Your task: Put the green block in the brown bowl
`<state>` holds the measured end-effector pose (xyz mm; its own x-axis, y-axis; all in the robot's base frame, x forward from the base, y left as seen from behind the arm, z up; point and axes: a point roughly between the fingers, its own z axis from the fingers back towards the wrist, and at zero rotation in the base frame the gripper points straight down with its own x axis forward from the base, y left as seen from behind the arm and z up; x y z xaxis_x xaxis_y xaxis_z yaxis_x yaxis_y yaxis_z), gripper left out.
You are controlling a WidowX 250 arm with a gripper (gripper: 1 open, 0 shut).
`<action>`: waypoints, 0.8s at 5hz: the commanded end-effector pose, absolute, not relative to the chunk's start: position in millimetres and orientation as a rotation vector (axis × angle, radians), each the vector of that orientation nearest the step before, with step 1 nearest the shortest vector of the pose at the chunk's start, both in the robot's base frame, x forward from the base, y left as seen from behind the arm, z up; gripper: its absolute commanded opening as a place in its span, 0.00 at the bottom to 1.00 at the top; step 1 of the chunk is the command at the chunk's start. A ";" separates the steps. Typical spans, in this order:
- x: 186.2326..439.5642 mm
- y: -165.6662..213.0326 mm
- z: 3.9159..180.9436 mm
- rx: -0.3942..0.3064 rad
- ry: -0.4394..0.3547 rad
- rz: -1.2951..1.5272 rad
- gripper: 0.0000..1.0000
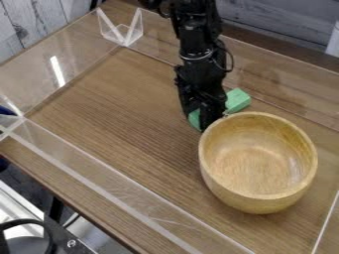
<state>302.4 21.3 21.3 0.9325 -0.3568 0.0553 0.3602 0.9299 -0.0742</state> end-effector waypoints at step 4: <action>296.8 18.3 40.0 -0.069 -0.066 -0.384 0.00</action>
